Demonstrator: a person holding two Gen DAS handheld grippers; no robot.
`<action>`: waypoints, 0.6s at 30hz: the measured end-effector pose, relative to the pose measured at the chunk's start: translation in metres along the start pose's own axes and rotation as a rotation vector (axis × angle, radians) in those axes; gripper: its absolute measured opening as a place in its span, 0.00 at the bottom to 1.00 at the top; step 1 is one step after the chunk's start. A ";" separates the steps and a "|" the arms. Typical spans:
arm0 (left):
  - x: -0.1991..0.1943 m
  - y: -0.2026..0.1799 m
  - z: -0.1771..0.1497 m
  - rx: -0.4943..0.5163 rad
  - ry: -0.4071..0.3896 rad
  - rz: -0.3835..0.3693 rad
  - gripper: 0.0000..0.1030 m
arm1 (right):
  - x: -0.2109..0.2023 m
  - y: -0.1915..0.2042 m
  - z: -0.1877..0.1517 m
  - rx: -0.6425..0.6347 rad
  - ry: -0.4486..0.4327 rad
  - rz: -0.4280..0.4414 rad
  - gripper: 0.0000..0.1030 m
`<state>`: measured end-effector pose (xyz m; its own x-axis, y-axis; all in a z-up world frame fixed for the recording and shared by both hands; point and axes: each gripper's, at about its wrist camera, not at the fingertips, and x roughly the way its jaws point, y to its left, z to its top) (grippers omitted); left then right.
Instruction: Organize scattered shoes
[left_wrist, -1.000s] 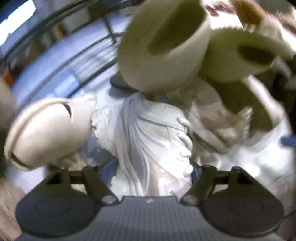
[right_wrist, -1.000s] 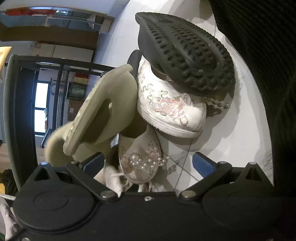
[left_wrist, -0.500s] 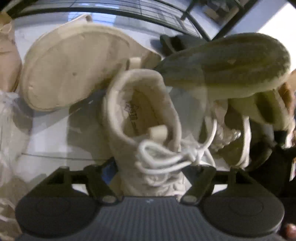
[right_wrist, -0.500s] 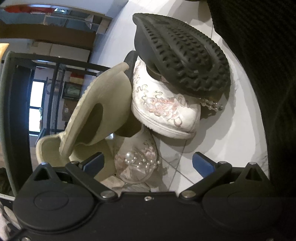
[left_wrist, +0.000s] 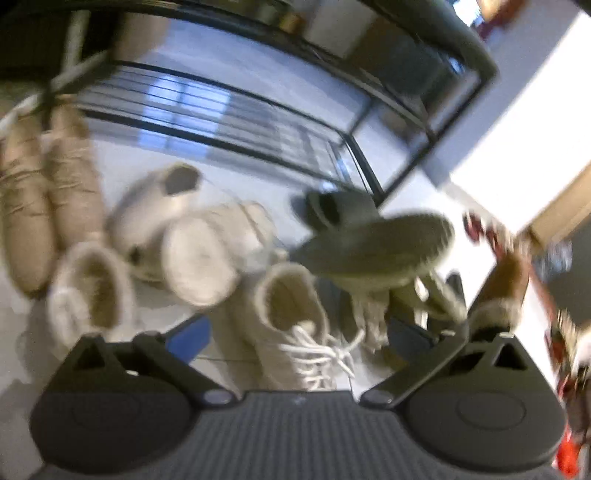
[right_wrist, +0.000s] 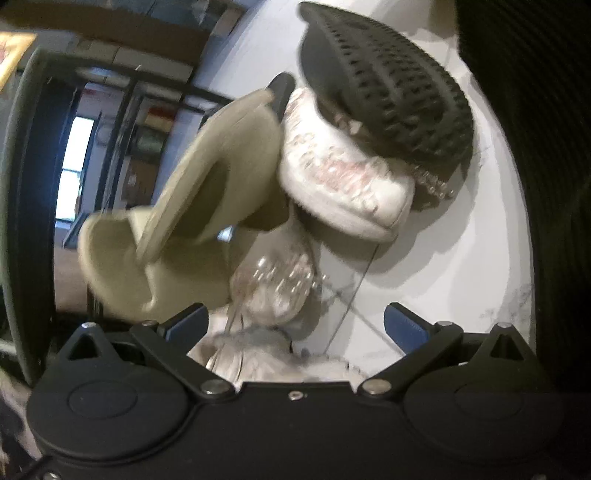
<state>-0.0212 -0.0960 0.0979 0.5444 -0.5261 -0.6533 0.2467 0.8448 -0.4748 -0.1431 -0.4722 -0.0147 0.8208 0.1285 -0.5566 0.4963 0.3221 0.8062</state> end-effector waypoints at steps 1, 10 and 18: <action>-0.009 0.006 0.000 -0.005 -0.020 0.009 0.99 | -0.004 0.003 -0.004 -0.017 0.025 -0.010 1.00; -0.095 0.104 -0.024 -0.001 -0.177 0.113 0.99 | -0.005 0.069 -0.054 -0.504 0.329 -0.141 1.00; -0.101 0.146 -0.036 -0.099 -0.196 0.197 0.99 | 0.066 0.126 -0.108 -0.958 0.288 -0.268 1.00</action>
<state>-0.0688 0.0768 0.0738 0.7212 -0.3161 -0.6164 0.0466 0.9099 -0.4121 -0.0570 -0.3218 0.0286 0.5550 0.1216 -0.8229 0.1159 0.9683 0.2212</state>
